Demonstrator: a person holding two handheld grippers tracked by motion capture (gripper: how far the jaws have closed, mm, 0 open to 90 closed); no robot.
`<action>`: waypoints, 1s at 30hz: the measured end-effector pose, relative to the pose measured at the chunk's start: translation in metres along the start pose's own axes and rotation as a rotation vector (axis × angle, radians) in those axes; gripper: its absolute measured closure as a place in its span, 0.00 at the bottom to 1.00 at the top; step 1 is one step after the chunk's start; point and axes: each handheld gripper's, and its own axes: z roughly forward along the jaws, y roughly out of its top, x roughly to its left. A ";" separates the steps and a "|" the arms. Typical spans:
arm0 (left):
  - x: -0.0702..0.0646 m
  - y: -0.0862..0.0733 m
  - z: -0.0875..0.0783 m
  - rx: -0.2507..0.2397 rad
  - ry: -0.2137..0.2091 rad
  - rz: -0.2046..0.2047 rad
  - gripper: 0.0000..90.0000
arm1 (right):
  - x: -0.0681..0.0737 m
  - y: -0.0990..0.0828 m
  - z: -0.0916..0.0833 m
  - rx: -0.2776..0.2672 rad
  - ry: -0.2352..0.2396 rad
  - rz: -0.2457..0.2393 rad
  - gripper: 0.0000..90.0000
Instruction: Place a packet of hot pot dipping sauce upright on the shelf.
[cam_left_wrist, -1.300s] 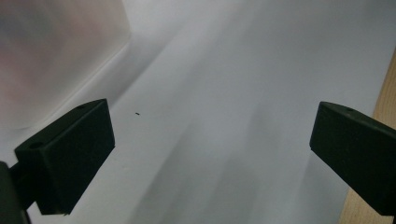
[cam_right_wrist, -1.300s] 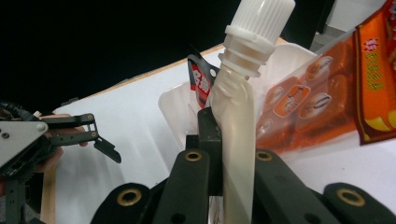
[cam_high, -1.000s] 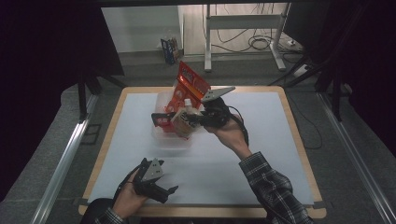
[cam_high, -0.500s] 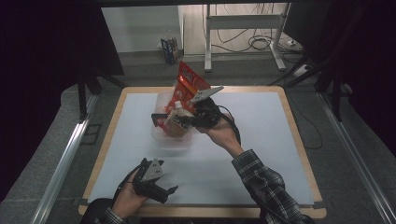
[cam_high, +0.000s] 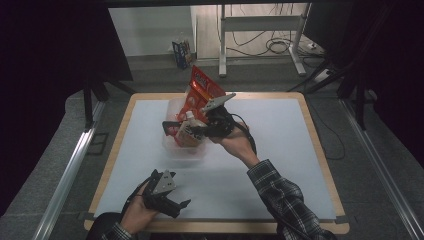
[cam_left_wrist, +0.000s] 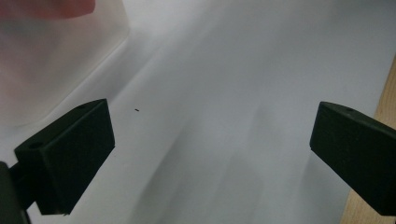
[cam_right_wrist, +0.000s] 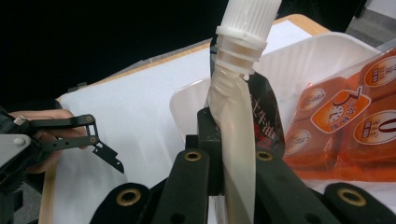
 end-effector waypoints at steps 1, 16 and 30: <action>0.000 0.000 0.000 0.001 0.000 0.001 0.00 | 0.000 0.000 0.001 0.004 0.000 0.002 0.97; 0.000 0.000 0.001 0.004 0.002 0.001 0.00 | -0.002 -0.003 0.013 0.051 -0.004 0.002 0.97; -0.001 0.000 0.001 0.010 0.004 0.004 0.00 | -0.002 -0.006 0.035 0.085 -0.001 0.002 0.96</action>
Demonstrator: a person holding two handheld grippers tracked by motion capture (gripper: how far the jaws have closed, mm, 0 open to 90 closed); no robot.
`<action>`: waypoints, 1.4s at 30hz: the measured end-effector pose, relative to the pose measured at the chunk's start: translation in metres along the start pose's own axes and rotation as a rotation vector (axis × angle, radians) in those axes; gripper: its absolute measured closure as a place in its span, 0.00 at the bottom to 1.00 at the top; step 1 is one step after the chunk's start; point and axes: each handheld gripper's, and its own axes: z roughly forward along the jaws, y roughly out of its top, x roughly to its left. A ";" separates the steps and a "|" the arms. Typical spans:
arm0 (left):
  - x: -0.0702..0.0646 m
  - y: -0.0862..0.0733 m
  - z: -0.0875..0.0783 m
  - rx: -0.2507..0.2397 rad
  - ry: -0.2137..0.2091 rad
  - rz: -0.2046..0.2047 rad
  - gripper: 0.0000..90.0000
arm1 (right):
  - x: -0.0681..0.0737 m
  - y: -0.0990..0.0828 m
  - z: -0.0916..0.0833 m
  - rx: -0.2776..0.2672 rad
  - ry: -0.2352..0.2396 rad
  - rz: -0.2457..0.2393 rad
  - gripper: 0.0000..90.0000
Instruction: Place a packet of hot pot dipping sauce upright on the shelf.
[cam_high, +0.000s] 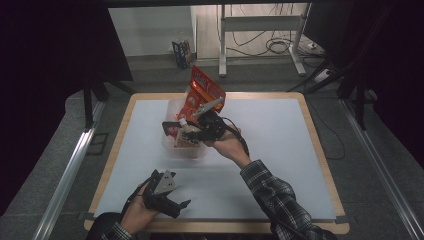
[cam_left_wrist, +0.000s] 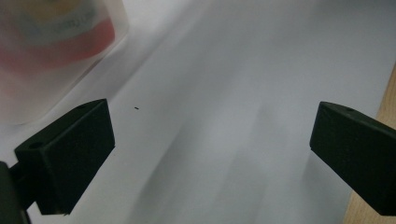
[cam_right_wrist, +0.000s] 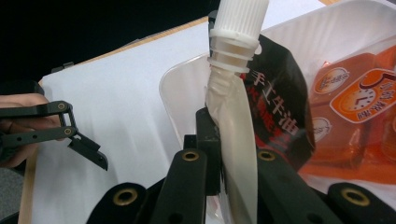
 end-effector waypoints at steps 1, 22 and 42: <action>0.000 0.000 0.000 0.000 0.000 0.000 0.00 | 0.000 0.000 0.001 0.000 -0.001 0.000 0.96; -0.001 0.000 0.001 0.002 0.000 0.004 0.00 | 0.012 0.012 0.039 0.034 -0.017 -0.038 0.94; -0.001 0.000 0.000 0.000 0.004 0.004 0.00 | 0.011 0.013 0.025 0.022 -0.040 -0.045 0.76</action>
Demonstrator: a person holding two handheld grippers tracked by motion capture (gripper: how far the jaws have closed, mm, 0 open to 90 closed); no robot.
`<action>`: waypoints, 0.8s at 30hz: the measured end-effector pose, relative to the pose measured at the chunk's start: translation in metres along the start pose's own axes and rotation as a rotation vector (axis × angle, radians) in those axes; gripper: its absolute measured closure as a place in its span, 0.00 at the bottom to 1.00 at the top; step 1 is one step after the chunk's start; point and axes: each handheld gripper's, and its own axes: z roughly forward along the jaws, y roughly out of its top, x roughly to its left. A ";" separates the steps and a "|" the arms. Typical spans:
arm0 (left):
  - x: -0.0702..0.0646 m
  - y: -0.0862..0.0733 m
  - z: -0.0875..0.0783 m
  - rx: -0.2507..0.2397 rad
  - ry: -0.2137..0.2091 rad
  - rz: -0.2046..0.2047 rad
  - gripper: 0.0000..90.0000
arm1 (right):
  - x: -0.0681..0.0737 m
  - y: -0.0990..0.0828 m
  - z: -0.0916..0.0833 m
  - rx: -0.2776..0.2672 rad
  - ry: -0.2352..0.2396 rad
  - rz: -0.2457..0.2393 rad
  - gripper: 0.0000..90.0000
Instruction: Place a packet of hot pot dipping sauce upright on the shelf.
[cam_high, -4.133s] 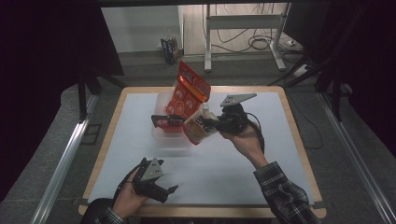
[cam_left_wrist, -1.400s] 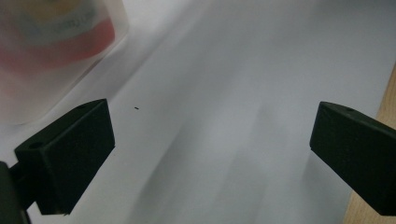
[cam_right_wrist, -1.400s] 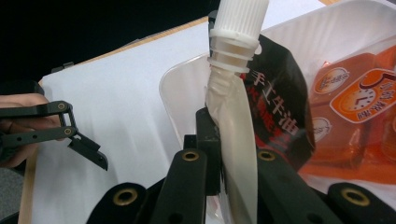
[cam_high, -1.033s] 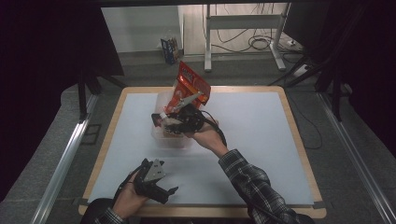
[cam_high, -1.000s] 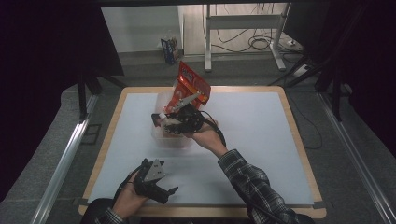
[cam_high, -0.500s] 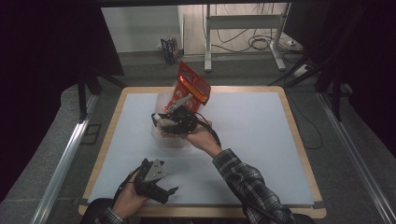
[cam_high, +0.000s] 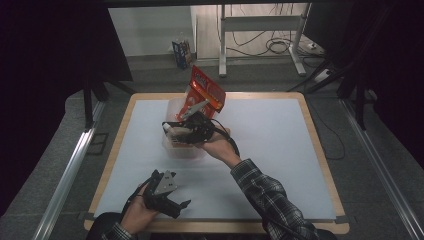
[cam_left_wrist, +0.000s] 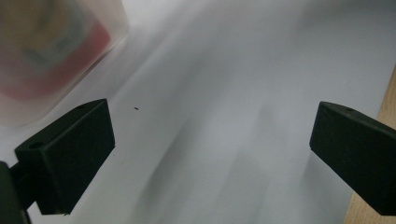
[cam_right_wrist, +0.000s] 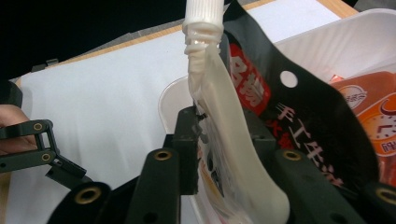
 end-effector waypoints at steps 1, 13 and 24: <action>0.000 0.000 0.000 0.000 0.000 0.000 0.00 | 0.000 0.000 -0.001 0.000 0.000 0.002 0.74; 0.001 0.000 -0.002 -0.017 -0.005 -0.015 0.00 | -0.001 -0.002 -0.011 -0.005 -0.008 0.007 0.53; 0.003 0.000 -0.005 -0.047 -0.023 -0.026 0.00 | 0.000 -0.008 -0.015 -0.023 -0.015 -0.001 0.33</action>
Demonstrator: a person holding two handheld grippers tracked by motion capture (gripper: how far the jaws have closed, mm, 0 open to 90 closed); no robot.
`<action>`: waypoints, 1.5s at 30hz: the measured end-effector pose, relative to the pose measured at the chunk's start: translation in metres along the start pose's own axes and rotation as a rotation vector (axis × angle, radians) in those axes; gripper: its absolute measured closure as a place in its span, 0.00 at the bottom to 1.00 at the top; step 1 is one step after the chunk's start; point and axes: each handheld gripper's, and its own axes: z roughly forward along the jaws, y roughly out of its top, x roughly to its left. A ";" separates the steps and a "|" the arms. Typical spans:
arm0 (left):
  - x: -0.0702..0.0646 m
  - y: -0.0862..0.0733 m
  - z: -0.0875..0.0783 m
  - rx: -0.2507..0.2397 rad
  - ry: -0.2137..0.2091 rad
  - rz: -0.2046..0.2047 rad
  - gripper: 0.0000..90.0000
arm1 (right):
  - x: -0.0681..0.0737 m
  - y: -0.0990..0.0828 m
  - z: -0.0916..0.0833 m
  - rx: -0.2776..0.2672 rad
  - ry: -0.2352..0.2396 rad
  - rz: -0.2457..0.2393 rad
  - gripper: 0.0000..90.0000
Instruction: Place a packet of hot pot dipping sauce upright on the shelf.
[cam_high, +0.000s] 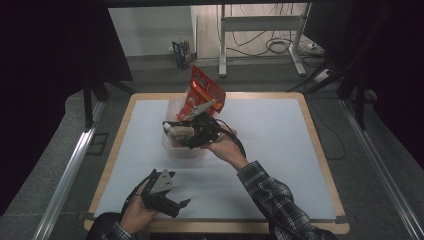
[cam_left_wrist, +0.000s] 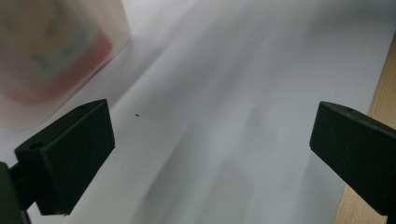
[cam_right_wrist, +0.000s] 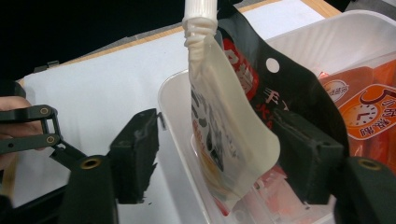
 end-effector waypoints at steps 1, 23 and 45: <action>0.000 0.000 0.000 -0.003 -0.001 0.001 0.00 | 0.001 -0.001 0.000 -0.001 0.001 0.001 0.31; -0.001 -0.002 0.001 -0.014 0.004 0.020 0.00 | 0.004 -0.033 -0.017 -0.072 -0.012 0.013 0.14; -0.001 -0.003 0.000 -0.052 0.008 0.060 0.00 | 0.010 -0.062 -0.025 -0.045 0.006 0.084 0.00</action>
